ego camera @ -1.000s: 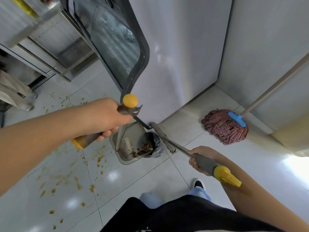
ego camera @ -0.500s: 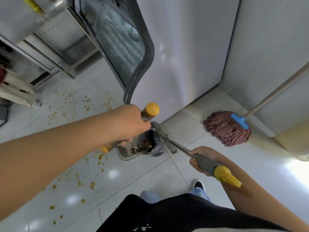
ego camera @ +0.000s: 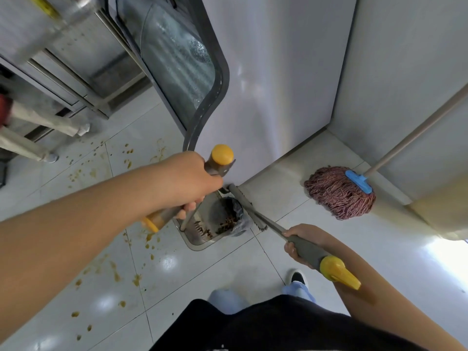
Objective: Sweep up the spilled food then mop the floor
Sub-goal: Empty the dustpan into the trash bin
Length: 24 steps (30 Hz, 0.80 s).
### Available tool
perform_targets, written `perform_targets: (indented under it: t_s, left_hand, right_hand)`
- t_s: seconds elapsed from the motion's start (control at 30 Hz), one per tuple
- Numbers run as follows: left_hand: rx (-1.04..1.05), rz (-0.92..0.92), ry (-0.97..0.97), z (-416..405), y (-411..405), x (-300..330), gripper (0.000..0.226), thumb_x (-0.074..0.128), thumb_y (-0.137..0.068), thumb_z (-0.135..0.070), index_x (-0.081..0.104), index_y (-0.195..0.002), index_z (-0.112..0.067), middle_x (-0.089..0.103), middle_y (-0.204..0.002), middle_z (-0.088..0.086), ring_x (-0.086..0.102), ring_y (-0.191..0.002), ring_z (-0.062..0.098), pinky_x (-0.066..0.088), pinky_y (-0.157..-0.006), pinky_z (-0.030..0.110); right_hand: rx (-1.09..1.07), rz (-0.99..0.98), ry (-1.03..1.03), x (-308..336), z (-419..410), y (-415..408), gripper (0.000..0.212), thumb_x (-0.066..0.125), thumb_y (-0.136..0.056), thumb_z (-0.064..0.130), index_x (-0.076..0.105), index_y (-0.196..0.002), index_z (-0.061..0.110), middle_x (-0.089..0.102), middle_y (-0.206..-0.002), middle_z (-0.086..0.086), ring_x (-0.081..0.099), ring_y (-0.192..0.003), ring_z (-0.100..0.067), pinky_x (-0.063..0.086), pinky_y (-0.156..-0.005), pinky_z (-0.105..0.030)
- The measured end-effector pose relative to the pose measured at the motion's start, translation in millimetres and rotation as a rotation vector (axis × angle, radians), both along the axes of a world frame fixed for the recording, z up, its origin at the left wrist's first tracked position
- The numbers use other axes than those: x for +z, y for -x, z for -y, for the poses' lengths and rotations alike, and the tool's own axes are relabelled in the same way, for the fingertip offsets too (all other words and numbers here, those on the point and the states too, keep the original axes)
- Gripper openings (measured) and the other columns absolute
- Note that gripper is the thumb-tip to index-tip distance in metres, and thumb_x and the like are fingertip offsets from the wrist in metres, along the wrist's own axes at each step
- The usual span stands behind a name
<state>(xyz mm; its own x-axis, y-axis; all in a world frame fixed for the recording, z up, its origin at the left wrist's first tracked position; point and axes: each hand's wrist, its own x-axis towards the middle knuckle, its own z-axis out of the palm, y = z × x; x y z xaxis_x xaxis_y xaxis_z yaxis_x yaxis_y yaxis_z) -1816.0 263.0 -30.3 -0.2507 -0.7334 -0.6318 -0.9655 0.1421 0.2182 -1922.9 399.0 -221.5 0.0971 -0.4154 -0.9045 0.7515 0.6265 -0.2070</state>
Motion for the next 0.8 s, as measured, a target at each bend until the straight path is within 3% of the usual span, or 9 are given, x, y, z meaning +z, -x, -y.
perform_targets:
  t_s: [0.2, 0.5, 0.63, 0.8]
  left_hand:
    - [0.095, -0.046, 0.013, 9.7, -12.1, 8.3, 0.024, 0.053, -0.091, -0.022, 0.049, -0.072, -0.008, 0.04, -0.027, -0.006, 0.035, -0.022, 0.007, 0.035, -0.03, 0.016]
    - [0.195, -0.126, 0.044, 38.6, -46.7, 30.3, 0.033, 0.055, -0.092, -0.027, 0.04, -0.065, -0.013, 0.035, -0.03, -0.006, 0.031, -0.023, 0.006, 0.031, -0.028, 0.015]
    - [0.239, -0.165, 0.024, 45.3, -85.9, 37.9, 0.036, 0.058, -0.09, -0.028, 0.039, -0.063, -0.013, 0.034, -0.032, -0.005, 0.03, -0.023, 0.007, 0.03, -0.026, 0.016]
    - [0.33, -0.242, -0.005, 51.0, -151.1, 46.8, 0.024, 0.059, -0.089, -0.026, 0.048, -0.074, -0.012, 0.034, -0.033, -0.005, 0.03, -0.024, 0.006, 0.027, -0.025, 0.016]
  right_hand:
    - [0.04, -0.012, 0.017, 2.5, -2.2, 2.1, 0.033, 0.036, -0.099, 0.009, 0.037, -0.066, 0.007, 0.038, -0.028, -0.004, 0.037, -0.017, -0.006, 0.033, -0.026, -0.01]
    - [0.02, -0.063, 0.021, -1.3, -11.3, -17.6, 0.031, 0.038, -0.099, 0.012, 0.041, -0.068, 0.007, 0.047, -0.032, -0.002, 0.044, -0.022, -0.006, 0.035, -0.026, -0.013]
    - [-0.036, 0.045, 0.031, 2.8, -19.6, -28.5, 0.037, 0.039, -0.097, 0.013, 0.045, -0.061, 0.005, 0.045, -0.034, -0.006, 0.044, -0.021, -0.01, 0.037, -0.025, -0.012]
    - [0.05, -0.031, 0.034, 20.3, -22.8, -41.4, 0.028, 0.039, -0.096, 0.011, 0.044, -0.069, 0.004, 0.045, -0.038, -0.006, 0.043, -0.024, -0.009, 0.038, -0.028, -0.01]
